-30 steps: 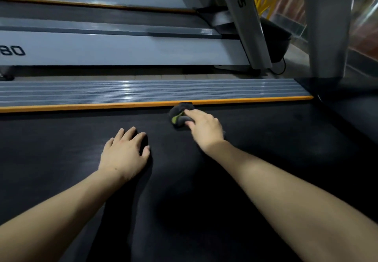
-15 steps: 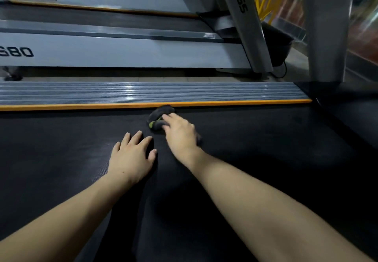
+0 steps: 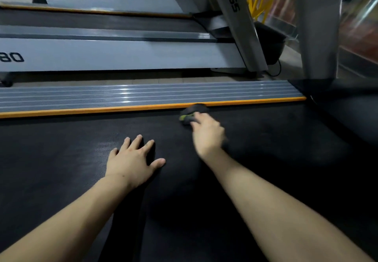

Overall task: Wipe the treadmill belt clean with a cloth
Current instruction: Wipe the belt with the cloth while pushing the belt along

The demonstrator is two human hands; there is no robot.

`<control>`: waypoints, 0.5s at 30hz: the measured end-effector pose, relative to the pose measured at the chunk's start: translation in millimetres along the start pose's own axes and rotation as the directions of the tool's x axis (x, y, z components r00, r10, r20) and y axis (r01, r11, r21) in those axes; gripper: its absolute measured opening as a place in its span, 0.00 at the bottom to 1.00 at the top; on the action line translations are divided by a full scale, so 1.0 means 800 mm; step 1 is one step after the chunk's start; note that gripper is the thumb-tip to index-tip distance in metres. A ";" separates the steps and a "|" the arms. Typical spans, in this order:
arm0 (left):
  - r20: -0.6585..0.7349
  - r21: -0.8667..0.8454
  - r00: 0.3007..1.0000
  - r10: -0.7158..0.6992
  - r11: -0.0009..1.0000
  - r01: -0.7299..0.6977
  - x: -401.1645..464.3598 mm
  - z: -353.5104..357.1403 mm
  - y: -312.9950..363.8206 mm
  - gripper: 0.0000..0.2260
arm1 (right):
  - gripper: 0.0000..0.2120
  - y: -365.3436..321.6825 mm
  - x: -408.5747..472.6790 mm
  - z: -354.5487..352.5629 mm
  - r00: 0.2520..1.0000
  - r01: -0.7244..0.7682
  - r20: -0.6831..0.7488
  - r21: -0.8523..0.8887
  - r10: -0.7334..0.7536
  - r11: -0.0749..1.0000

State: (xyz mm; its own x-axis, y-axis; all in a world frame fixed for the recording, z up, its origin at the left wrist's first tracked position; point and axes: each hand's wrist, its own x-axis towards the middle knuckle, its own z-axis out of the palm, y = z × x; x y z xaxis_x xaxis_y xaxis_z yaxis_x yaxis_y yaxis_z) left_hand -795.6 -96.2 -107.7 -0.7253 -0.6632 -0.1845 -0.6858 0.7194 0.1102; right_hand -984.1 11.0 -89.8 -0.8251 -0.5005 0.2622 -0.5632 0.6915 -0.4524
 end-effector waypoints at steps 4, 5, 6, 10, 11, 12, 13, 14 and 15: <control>0.026 0.004 1.000 -0.005 1.000 0.005 0.001 -0.004 -0.002 0.37 | 0.18 -0.047 -0.029 0.028 0.892 0.399 0.150 0.178 -0.426 0.899; 0.034 -0.001 0.999 -0.010 1.000 0.010 -0.001 -0.006 -0.001 0.37 | 0.18 -0.030 -0.020 0.023 0.873 0.441 0.147 0.167 -0.464 0.882; 0.035 -0.005 0.999 -0.014 1.000 0.015 -0.003 -0.008 0.000 0.37 | 0.18 -0.005 -0.008 0.019 0.870 0.465 0.118 0.125 -0.478 0.877; -0.071 -0.010 0.997 0.003 1.000 -0.004 -0.018 -0.018 0.005 0.31 | 0.18 0.130 0.050 -0.027 0.993 0.098 -0.060 -0.057 -0.101 0.994; -0.084 -0.010 0.996 0.010 1.000 -0.011 -0.020 -0.017 0.004 0.30 | 0.19 0.153 0.055 -0.041 0.997 -0.053 -0.060 -0.066 0.049 0.996; -0.074 -0.007 0.997 0.015 1.000 -0.016 -0.022 -0.016 0.004 0.30 | 0.19 0.163 0.056 -0.047 0.983 -0.174 -0.063 -0.068 0.170 0.982; -0.049 -0.008 0.999 0.013 1.000 -0.014 -0.022 -0.013 0.002 0.31 | 0.19 0.158 0.054 -0.047 0.966 -0.255 -0.074 -0.080 0.250 0.964; -0.025 -0.009 1.000 0.009 1.000 -0.009 -0.021 -0.011 0.002 0.31 | 0.18 0.140 0.048 -0.044 0.955 -0.292 -0.091 -0.104 0.284 0.951; -0.018 -0.007 1.000 0.007 1.000 -0.007 -0.019 -0.009 0.001 0.32 | 0.16 0.115 0.040 -0.040 0.955 -0.292 -0.097 -0.121 0.281 0.949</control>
State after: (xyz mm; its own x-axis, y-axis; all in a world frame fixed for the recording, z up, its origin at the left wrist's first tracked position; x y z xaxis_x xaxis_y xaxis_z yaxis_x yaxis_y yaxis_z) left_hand -785.6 -86.6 -97.7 -0.7308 -0.6620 -0.1663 -0.6813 0.7225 0.1180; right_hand -1063.3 75.0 -96.1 -0.9505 -0.2330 0.2057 -0.2992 0.8651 -0.4025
